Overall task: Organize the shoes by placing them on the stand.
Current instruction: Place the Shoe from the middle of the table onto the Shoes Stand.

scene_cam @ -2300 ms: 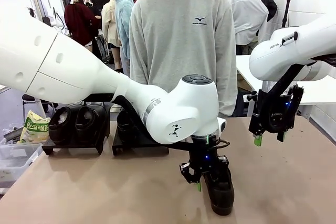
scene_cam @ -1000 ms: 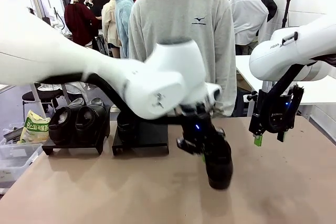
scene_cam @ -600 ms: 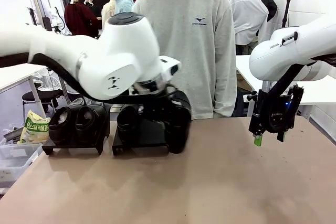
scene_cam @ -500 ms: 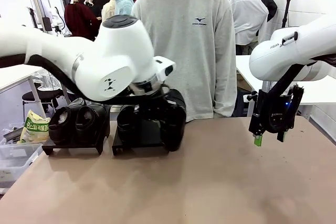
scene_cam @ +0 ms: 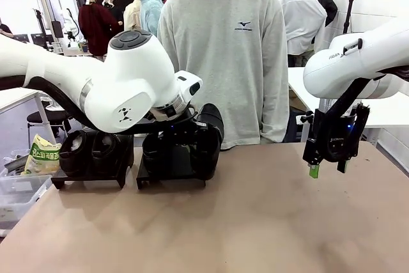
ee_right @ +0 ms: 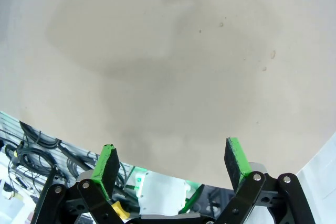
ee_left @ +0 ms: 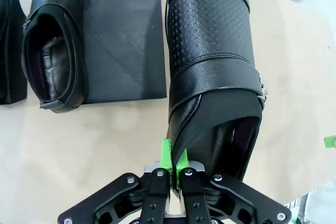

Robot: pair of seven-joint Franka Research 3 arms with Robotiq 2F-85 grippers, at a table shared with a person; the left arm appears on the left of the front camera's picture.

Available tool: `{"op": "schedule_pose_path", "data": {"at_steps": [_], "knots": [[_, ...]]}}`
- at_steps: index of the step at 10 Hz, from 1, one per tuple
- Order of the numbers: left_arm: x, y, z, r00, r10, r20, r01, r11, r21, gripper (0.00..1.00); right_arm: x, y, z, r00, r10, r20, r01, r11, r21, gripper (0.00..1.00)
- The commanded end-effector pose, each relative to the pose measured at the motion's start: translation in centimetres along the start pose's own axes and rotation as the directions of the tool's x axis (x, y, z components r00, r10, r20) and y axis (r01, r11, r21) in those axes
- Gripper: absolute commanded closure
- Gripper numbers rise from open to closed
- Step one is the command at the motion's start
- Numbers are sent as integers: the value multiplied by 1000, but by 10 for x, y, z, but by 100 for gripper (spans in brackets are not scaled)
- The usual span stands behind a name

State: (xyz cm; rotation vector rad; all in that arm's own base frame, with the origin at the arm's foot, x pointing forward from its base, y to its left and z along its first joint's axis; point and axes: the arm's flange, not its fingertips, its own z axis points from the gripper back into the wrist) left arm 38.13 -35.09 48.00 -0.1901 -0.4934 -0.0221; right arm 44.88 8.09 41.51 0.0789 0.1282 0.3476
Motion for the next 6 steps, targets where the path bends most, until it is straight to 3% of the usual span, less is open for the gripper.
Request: {"op": "schedule_pose_path", "data": {"at_steps": [1,2,6], "knots": [[12,12,-8,998,-1,55,-1,999,45,100,1,0,3,1000,-12,-12,12,1000,-22,0],[24,23,-22,992,25,124,-31,998,50,100,1,0,3,1000,-12,-12,12,1000,-22,0],[52,41,-64,988,97,118,-105,992,68,100,1,0,3,1000,-12,-12,12,1000,-22,0]]}}
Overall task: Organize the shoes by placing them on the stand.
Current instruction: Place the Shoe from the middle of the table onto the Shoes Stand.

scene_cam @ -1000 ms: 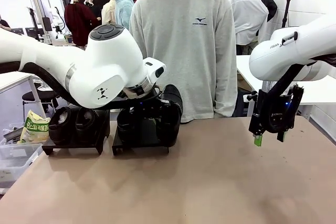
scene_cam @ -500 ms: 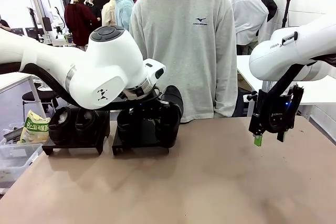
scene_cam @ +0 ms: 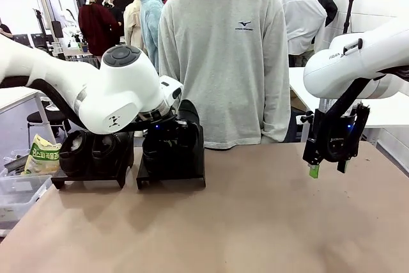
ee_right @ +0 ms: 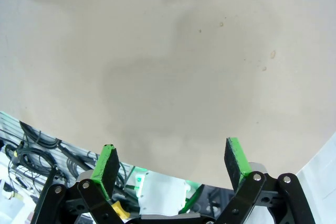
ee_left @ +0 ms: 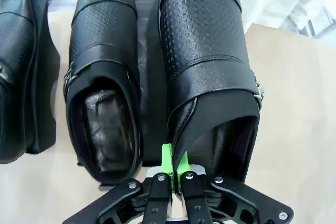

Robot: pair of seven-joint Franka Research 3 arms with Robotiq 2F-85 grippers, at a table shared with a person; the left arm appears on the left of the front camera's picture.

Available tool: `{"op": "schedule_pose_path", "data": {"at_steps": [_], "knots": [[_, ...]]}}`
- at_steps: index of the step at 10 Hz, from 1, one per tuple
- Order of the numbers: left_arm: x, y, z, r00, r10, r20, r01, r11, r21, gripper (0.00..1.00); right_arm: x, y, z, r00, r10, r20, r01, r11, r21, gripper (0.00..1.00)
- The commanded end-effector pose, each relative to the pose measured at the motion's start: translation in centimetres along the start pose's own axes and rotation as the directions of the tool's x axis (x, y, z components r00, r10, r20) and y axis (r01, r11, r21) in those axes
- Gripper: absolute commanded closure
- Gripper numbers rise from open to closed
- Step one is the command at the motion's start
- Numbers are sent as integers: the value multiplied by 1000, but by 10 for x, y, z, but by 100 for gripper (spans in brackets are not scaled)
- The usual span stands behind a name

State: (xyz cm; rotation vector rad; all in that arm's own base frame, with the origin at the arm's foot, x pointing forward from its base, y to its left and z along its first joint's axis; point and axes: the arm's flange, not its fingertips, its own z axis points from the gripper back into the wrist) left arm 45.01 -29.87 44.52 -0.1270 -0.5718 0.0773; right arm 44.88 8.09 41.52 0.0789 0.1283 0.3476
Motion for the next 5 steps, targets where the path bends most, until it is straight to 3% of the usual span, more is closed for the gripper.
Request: {"op": "schedule_pose_path", "data": {"at_steps": [1,5], "knots": [[4,-24,-15,999,38,2,-38,999,-19,100,1,0,3,1000,-12,-12,12,1000,-22,0],[7,-23,-35,998,54,29,-53,998,-21,100,1,0,3,1000,-12,-12,12,1000,-22,0]]}}
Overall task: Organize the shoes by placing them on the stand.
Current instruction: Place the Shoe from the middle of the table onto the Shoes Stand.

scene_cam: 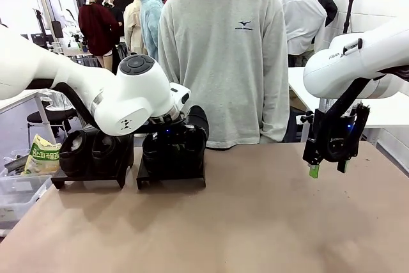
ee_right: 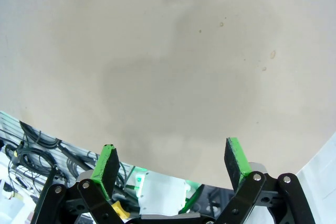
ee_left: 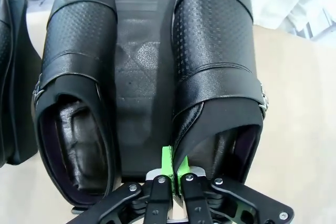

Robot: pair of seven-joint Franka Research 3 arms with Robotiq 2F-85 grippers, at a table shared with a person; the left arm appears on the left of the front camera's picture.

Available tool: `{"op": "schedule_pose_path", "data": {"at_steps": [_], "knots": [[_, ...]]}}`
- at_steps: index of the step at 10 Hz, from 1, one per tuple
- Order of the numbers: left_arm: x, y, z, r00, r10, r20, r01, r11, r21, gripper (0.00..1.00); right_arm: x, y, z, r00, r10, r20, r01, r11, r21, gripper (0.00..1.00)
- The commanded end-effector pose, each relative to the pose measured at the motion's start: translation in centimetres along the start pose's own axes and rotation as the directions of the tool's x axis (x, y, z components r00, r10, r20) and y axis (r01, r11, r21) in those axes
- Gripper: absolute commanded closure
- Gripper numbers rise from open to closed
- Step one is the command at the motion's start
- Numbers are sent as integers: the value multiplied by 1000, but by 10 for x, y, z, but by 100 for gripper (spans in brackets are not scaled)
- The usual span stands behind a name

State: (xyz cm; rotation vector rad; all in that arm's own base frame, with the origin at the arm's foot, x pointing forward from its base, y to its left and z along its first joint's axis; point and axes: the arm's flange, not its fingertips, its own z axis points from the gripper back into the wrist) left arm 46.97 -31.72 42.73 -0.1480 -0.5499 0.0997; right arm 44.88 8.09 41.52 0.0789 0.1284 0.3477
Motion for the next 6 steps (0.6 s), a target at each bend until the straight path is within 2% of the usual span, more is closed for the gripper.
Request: {"op": "schedule_pose_path", "data": {"at_steps": [1,6], "knots": [[2,-5,-13,999,28,45,-28,1000,1,100,1,0,3,1000,-12,-12,12,1000,-22,0],[6,-5,-22,998,30,48,-31,999,26,100,1,0,3,1000,-12,-12,12,1000,-22,0]]}}
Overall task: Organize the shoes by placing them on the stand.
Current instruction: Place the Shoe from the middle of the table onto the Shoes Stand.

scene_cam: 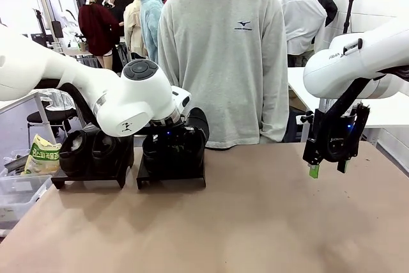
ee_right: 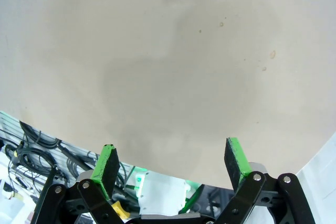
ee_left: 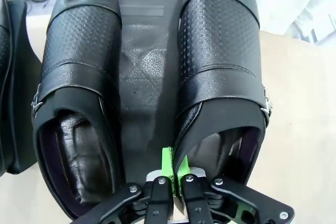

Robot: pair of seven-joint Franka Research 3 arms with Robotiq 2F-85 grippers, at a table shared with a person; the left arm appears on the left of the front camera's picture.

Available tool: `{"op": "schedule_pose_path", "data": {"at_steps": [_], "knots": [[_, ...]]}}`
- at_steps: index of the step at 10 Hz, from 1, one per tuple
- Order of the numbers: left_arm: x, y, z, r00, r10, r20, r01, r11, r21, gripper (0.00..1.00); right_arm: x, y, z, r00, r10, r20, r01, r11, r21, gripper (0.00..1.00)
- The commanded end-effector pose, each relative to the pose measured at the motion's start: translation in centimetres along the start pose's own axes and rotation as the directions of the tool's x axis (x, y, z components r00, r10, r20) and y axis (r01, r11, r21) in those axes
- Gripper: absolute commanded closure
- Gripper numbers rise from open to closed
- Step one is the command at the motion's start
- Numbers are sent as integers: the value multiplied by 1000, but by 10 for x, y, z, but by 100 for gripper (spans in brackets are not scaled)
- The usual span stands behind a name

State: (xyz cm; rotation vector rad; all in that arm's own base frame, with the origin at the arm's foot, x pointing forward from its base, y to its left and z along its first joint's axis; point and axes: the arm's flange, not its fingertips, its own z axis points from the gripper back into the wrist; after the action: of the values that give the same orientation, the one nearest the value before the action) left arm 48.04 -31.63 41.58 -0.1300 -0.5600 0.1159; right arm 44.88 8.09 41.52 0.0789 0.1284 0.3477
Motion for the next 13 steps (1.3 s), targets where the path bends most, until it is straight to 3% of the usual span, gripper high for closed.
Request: {"op": "schedule_pose_path", "data": {"at_steps": [1,6,10,11,13], "knots": [[4,-8,-7,1000,14,26,-14,1000,6,98,1,0,3,1000,-12,-12,12,1000,-22,0],[3,-8,10,994,52,91,-61,993,99,0,1,0,3,1000,-12,-12,12,1000,-22,0],[4,-11,44,989,28,142,-41,995,91,0,1,0,3,1000,-12,-12,12,1000,-22,0],[3,-11,50,994,38,99,-48,994,95,0,1,0,3,1000,-12,-12,12,1000,-22,0],[3,-10,62,991,48,126,-59,994,91,0,1,0,3,1000,-12,-12,12,1000,-22,0]]}}
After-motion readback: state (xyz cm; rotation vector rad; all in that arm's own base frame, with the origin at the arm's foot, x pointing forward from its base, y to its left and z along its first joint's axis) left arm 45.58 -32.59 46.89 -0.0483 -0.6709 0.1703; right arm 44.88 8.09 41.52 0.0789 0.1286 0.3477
